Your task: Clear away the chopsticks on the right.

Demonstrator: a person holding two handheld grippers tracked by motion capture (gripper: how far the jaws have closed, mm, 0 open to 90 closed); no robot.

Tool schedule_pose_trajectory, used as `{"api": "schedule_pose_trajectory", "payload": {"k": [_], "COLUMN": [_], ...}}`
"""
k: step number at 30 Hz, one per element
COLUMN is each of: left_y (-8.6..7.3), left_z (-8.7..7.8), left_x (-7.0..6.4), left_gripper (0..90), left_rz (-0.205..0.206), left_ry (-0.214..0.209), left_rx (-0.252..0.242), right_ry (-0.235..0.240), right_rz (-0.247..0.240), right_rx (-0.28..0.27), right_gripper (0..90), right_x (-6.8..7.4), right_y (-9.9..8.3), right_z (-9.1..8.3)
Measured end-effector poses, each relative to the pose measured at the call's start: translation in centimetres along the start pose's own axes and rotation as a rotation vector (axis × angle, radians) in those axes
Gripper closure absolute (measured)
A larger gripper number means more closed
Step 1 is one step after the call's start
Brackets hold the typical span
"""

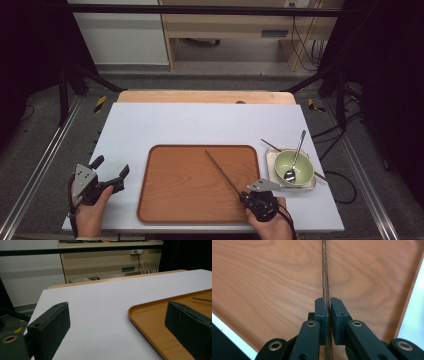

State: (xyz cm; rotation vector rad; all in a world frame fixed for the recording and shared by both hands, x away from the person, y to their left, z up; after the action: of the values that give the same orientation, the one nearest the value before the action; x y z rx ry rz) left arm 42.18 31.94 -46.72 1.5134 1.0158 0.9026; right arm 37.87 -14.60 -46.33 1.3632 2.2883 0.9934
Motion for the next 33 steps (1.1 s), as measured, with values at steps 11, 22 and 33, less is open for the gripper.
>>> {"api": "schedule_pose_trajectory", "payload": {"k": [11, 22, 33], "left_y": [0.0, 0.0, 0.1], "left_z": [0.2, 0.2, 0.1], "left_x": [-0.1, 0.0, 0.0], "left_gripper": [6.4, 6.4, 6.6], "left_rz": [-0.007, -0.008, -0.005], "left_ry": [-0.012, -0.015, -0.014], "left_rx": [-0.006, -0.005, -0.008], "right_ry": [-0.01, -0.009, -0.009], "right_rz": [0.035, 0.052, 0.052], "right_rx": [-0.005, 0.011, 0.021], "right_gripper": [84.6, 84.4, 84.4], "right_x": [-0.6, -0.9, -0.8], "right_y": [-0.2, -0.5, -0.6], "right_z": [0.3, 0.8, 1.0]}}
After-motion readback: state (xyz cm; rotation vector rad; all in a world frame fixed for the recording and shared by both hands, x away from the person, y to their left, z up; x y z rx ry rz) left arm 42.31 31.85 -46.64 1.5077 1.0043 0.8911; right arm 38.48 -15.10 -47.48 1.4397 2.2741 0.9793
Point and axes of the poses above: each handheld gripper's, and its own axes: z roughly forward along the jaws, y roughly out of its top, x roughly to its left, the point moved 1 cm from there along z, roughly forward along the jaws
